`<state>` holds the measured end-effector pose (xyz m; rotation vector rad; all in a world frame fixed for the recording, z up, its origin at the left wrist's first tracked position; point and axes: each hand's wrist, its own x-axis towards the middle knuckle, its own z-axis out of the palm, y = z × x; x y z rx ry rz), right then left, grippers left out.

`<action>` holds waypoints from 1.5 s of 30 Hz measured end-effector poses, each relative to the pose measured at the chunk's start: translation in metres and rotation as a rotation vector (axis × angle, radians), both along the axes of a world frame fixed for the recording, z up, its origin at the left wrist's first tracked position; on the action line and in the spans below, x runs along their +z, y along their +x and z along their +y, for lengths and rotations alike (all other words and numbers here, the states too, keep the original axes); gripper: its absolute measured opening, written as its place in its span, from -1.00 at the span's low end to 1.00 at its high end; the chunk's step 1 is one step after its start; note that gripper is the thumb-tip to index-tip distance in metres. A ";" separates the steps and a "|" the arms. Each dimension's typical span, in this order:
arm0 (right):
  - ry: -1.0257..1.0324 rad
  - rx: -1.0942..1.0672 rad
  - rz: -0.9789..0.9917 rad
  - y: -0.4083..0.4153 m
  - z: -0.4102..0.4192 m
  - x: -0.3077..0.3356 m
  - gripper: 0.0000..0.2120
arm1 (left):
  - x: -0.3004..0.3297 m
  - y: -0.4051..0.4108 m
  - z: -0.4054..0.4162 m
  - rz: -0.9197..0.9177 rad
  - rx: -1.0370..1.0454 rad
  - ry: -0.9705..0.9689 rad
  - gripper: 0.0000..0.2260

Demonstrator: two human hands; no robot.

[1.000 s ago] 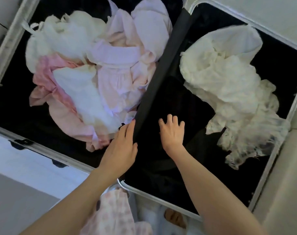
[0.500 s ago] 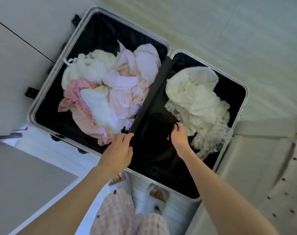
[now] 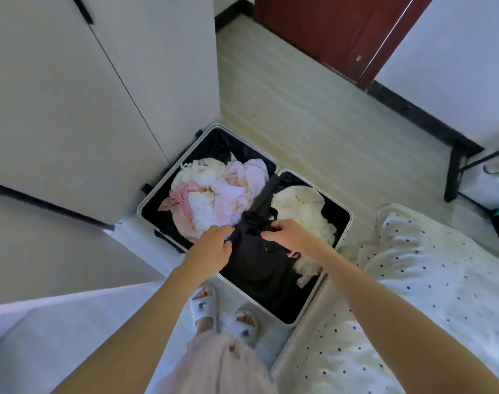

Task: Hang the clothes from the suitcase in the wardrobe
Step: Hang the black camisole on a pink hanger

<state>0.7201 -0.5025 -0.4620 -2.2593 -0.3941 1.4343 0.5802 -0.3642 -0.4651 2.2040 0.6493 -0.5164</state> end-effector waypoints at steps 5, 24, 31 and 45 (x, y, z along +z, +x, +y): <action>-0.005 0.316 -0.102 -0.044 0.027 0.102 -0.79 | 0.074 -0.075 0.004 -0.069 0.157 -0.024 -0.71; 0.239 0.883 -0.171 -0.366 0.188 0.216 -0.75 | 0.165 -0.439 0.075 -0.017 0.548 0.137 -0.73; 0.512 0.863 -0.131 -0.462 0.259 0.261 -0.78 | 0.184 -0.548 0.119 -0.093 0.801 0.248 -0.70; 0.810 0.863 0.110 -0.553 0.446 0.342 -0.69 | 0.231 -0.591 0.270 -0.347 1.001 0.159 -0.62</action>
